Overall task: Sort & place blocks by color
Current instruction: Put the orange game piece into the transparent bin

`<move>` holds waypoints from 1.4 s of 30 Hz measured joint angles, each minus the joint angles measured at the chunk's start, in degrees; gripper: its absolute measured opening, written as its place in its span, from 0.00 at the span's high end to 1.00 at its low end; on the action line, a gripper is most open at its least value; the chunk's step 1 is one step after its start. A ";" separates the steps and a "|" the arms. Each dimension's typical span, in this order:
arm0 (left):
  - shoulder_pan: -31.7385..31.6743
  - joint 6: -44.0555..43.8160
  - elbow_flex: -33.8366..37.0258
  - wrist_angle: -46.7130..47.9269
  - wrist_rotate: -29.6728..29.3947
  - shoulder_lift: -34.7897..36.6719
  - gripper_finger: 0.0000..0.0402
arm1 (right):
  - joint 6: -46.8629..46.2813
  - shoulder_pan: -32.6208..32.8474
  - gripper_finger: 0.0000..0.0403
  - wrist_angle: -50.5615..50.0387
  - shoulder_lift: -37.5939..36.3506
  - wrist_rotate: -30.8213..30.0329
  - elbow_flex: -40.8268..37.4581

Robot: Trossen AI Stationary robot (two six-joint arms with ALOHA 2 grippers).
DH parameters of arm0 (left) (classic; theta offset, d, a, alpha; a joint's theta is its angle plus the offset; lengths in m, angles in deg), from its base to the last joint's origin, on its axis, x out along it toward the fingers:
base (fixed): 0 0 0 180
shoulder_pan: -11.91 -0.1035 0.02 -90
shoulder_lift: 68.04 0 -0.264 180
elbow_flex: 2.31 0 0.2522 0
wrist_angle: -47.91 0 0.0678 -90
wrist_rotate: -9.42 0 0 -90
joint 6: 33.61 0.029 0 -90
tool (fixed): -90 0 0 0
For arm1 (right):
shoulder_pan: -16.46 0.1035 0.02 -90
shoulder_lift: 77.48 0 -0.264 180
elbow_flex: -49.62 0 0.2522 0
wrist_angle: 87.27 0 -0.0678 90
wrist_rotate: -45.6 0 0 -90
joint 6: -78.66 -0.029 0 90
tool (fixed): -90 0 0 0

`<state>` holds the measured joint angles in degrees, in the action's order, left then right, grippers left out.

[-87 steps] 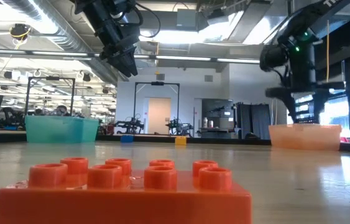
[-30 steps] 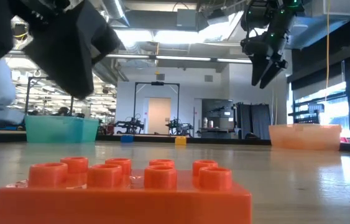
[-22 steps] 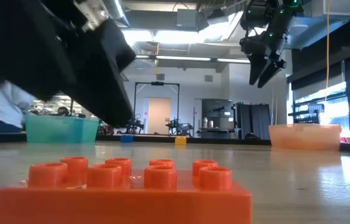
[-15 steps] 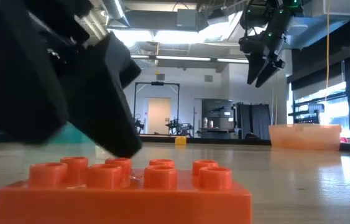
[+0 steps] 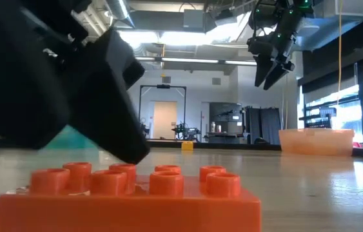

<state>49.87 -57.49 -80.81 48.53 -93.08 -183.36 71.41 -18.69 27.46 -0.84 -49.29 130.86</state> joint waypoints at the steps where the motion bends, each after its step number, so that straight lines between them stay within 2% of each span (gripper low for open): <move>1: 0.01 0.00 -0.20 -0.67 -0.02 -0.51 0.50 | 0.00 -0.01 0.34 -0.01 0.00 0.00 -0.02; 14: 0.34 -4.75 -0.18 -1.03 -2.38 -4.10 0.50 | 0.00 -0.02 0.34 0.60 0.00 0.00 -0.02; 18: -0.13 -10.05 -0.16 -0.62 -3.33 -4.12 0.55 | 0.00 -0.02 0.34 0.58 0.00 0.00 -0.02; 23: -0.32 -14.47 -0.18 1.03 -2.60 -4.16 0.67 | 0.00 -0.02 0.34 0.58 0.00 0.00 -0.02; 30: -0.38 -20.95 -0.07 3.32 0.46 -1.97 0.68 | 0.01 -0.02 0.34 0.53 0.00 0.00 -0.02; 36: 0.10 -24.45 0.08 14.55 0.30 4.59 0.68 | 0.00 -0.02 0.34 0.53 0.00 0.00 -0.02; 42: 0.92 -29.09 0.04 32.63 0.72 15.59 0.68 | 0.00 -0.02 0.34 0.53 0.00 0.00 -0.02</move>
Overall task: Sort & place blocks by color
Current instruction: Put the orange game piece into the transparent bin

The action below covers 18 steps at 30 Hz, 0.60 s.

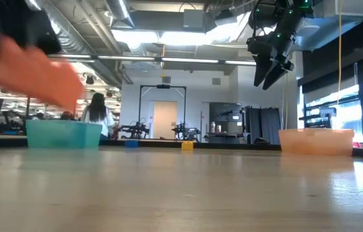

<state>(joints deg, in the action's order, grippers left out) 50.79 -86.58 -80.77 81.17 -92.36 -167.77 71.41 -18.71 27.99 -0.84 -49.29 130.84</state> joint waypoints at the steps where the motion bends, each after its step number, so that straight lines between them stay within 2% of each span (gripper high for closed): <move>1: 0.17 -1.51 0.00 2.96 0.04 1.99 0.68 | 0.01 0.00 0.34 -0.01 0.00 0.01 0.00; 6: 1.61 -11.65 -0.09 19.66 0.75 12.53 0.68 | 0.02 0.00 0.34 0.13 0.00 0.00 0.00; 10: 3.95 -21.02 -0.07 31.55 3.02 18.20 0.68 | 0.11 0.01 0.34 0.26 0.00 0.01 0.00; 14: 7.12 -28.65 -0.07 38.90 9.55 22.35 0.68 | 0.24 0.02 0.34 0.62 0.00 0.00 0.00; 18: 11.07 -34.53 -0.07 40.83 16.22 23.39 0.68 | 0.24 0.02 0.34 0.61 0.00 0.00 0.00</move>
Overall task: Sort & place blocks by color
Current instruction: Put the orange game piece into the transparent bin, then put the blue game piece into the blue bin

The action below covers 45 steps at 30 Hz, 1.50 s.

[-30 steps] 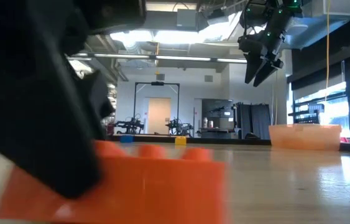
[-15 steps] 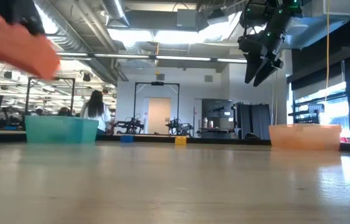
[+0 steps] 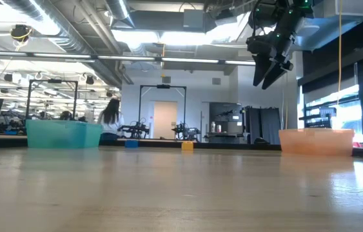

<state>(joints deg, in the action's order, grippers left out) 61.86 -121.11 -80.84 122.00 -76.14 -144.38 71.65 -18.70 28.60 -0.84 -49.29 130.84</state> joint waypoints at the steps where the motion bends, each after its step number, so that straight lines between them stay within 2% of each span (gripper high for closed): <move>1: 1.26 -1.27 0.00 0.18 1.01 -0.07 0.68 | 0.00 0.00 0.34 0.02 0.00 0.00 0.00; 6: 6.80 -8.96 0.00 0.04 3.33 -2.38 0.68 | 0.00 -0.01 0.34 0.37 0.00 0.00 0.00; 10: 10.05 -15.14 0.00 -0.19 0.97 -5.06 0.68 | 0.00 -0.02 0.34 1.40 0.00 0.00 0.00; 21: 11.24 -15.99 0.00 -5.84 1.03 -14.71 0.68 | 0.00 -0.02 0.34 1.55 0.00 0.00 0.00; 27: 11.22 -16.05 0.00 -5.98 1.31 -16.80 0.57 | 0.00 -0.02 0.34 1.53 0.00 0.00 0.00; 33: 11.19 -16.04 -0.02 -5.97 1.08 -16.83 0.55 | -0.25 -0.02 0.34 1.50 0.00 0.02 0.00; 38: 10.34 -20.12 0.00 -5.49 2.22 -14.65 0.55 | -0.22 -0.02 0.34 1.33 0.00 0.02 0.00; 42: 7.68 -22.80 -0.02 -4.38 -2.70 -9.35 0.54 | 0.42 -0.02 0.34 1.33 0.00 0.33 0.00; 45: 3.72 -23.00 -0.02 -1.09 -7.48 -4.76 0.54 | 3.98 -0.02 0.34 1.33 0.00 3.23 0.00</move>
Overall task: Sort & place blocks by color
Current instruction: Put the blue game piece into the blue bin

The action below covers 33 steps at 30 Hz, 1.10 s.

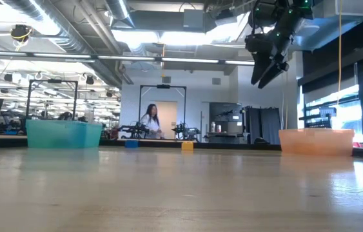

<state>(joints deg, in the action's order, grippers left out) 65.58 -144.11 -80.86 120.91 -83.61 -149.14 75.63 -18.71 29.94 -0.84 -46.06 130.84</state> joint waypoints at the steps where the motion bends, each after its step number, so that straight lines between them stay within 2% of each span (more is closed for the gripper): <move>1: -2.03 0.19 0.00 1.06 -1.73 1.40 0.54 | 1.92 0.00 0.34 0.00 0.00 1.27 0.00; 4: -9.16 5.08 -0.03 3.73 -8.05 4.70 0.54 | 5.88 0.00 0.34 -0.10 0.00 6.05 0.00; 7: -17.33 14.63 -0.04 4.04 -12.24 6.91 0.54 | 9.67 0.13 0.34 -2.67 -0.02 11.26 0.00; 9: -23.25 22.14 -0.04 4.16 -12.92 7.68 0.54 | 11.32 0.48 0.34 -6.67 -0.02 13.93 0.00; 13: -33.81 35.57 -0.04 4.30 -13.09 7.69 0.54 | 10.42 2.70 0.34 -16.84 -0.02 14.82 0.00; 19: -45.77 56.65 -0.04 4.28 -12.52 7.67 0.54 | 0.65 8.60 0.34 -30.94 -0.02 14.87 0.00; 25: -54.87 73.36 -0.04 4.28 -12.19 7.67 0.54 | -6.93 18.40 0.34 -40.91 -1.09 18.20 0.00; 30: -60.89 82.82 -0.04 4.07 -9.05 7.66 0.54 | -4.30 29.85 0.34 -40.98 -3.47 24.83 0.00; 33: -63.34 86.04 -0.02 3.28 -7.58 7.60 0.54 | -4.20 37.17 0.34 -41.01 -3.72 26.25 0.02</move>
<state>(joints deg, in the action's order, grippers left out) 2.24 -58.07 -80.88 124.20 -91.20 -141.53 71.43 18.45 -11.07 -4.55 -19.81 130.86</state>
